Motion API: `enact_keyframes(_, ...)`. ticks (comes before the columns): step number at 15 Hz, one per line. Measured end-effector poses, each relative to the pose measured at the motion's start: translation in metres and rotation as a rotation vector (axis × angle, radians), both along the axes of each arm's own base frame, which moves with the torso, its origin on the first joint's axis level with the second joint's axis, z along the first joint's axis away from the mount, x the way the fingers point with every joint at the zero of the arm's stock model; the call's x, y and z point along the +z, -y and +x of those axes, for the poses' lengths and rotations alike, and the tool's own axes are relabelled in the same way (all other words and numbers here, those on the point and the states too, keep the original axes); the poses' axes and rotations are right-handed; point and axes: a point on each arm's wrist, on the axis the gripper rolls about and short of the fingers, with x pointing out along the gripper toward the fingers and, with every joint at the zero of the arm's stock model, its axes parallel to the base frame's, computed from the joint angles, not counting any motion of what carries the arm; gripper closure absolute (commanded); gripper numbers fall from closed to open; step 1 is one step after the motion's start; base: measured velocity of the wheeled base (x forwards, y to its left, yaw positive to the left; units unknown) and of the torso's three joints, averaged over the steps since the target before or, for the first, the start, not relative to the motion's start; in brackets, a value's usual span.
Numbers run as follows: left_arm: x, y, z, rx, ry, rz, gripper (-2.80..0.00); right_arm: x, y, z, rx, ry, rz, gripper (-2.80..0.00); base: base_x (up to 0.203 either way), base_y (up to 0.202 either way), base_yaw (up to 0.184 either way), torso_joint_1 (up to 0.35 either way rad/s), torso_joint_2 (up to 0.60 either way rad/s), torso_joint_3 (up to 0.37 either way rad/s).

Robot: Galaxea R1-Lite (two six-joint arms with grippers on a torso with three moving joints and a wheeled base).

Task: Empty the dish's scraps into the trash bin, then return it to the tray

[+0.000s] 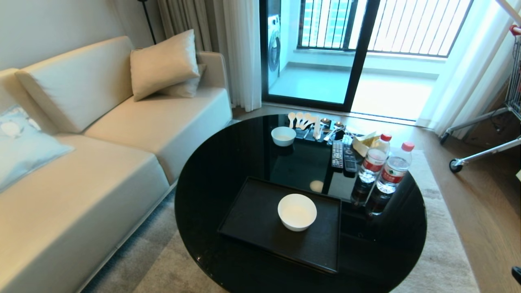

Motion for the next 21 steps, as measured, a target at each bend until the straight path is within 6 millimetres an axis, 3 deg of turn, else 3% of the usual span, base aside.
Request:
enact_keyframes(5,0.0,0.0,0.0,0.0,0.0,0.0,0.0,-0.02,-0.001,-0.041,0.094,0.067,0.021,0.0,0.0,0.0,0.0,0.0,0.0,0.0)
enact_keyframes(9,0.0,0.0,0.0,0.0,0.0,0.0,0.0,-0.03,-0.002,-0.057,0.174,0.157,0.005,0.0,0.0,0.0,0.0,0.0,0.0,0.0)
enact_keyframes(13,0.0,0.0,0.0,0.0,0.0,0.0,0.0,-0.031,-0.002,-0.065,0.174,0.265,0.018,0.0,0.0,0.0,0.0,0.0,0.0,0.0)
enact_keyframes(21,0.0,0.0,0.0,0.0,0.0,0.0,0.0,-0.032,-0.002,-0.066,0.165,0.287,0.049,0.0,0.0,0.0,0.0,0.0,0.0,0.0)
